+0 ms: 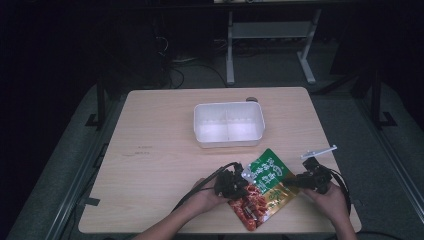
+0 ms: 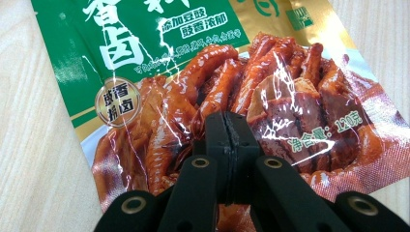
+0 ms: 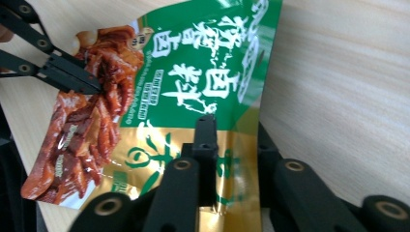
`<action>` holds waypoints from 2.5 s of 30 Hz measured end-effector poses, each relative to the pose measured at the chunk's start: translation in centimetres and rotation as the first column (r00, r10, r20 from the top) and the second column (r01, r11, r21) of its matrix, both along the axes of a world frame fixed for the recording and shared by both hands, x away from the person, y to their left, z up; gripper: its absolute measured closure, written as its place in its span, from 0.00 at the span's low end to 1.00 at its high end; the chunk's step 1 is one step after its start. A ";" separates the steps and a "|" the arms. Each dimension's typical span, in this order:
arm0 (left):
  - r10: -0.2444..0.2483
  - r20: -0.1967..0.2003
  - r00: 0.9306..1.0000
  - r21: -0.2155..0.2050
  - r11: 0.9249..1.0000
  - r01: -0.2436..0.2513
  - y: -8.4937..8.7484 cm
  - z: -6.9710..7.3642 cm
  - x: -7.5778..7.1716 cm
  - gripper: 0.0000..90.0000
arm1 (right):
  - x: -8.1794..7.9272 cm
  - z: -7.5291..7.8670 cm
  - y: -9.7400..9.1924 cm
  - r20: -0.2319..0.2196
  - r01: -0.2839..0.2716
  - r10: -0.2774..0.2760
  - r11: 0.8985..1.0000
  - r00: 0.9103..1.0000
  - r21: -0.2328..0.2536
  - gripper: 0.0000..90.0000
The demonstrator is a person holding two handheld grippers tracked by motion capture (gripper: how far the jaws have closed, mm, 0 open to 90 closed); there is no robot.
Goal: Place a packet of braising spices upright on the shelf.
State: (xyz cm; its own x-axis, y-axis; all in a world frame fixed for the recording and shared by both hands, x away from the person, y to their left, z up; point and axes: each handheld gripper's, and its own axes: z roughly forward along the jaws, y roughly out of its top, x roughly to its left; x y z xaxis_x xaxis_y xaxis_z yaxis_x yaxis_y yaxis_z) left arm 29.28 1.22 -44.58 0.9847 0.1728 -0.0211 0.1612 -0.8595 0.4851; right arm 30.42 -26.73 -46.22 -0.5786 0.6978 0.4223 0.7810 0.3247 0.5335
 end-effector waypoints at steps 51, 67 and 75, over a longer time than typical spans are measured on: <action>0.245 0.019 0.969 -0.121 0.963 -0.241 14.9 0.9 0.0 0.64 | -0.5 0.7 -0.7 -0.001 0.017 -0.017 0.997 1.000 0.071 1.00; 0.312 0.043 0.949 -0.133 0.943 -0.304 16.8 0.5 0.2 0.51 | -0.1 3.0 0.1 0.025 -0.013 0.012 0.999 1.000 0.048 1.00; 0.330 0.043 0.943 -0.144 0.936 -0.321 17.0 0.5 0.4 0.49 | 0.2 4.6 0.8 0.037 -0.035 0.034 0.999 0.999 0.030 1.00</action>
State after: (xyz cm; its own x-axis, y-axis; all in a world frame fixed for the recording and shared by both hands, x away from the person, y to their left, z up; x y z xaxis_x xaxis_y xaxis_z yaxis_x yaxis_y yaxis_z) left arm 29.63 18.26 -44.09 0.8752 0.4837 -0.0031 0.3848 -0.6924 0.6104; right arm 30.58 -25.96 -41.67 -0.6180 0.6641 0.4208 0.7490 0.3347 0.5718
